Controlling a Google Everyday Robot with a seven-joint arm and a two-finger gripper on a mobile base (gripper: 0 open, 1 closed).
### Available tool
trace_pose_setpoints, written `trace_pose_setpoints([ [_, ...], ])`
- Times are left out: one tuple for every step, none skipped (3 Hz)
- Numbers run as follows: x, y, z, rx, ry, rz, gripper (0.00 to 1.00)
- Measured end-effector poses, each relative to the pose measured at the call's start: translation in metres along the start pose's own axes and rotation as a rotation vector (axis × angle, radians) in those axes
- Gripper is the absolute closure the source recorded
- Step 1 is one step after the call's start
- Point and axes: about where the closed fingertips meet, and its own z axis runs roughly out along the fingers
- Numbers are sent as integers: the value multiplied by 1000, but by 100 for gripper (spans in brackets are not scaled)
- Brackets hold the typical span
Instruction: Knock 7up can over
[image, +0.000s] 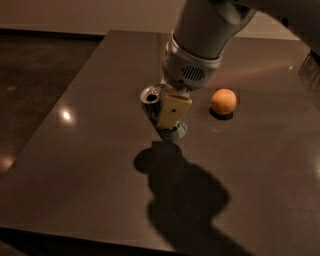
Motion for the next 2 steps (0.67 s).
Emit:
trace_pose_setpoints([
  [27, -4, -3, 35, 137, -22, 100],
  [49, -7, 4, 30, 257, -42, 100],
])
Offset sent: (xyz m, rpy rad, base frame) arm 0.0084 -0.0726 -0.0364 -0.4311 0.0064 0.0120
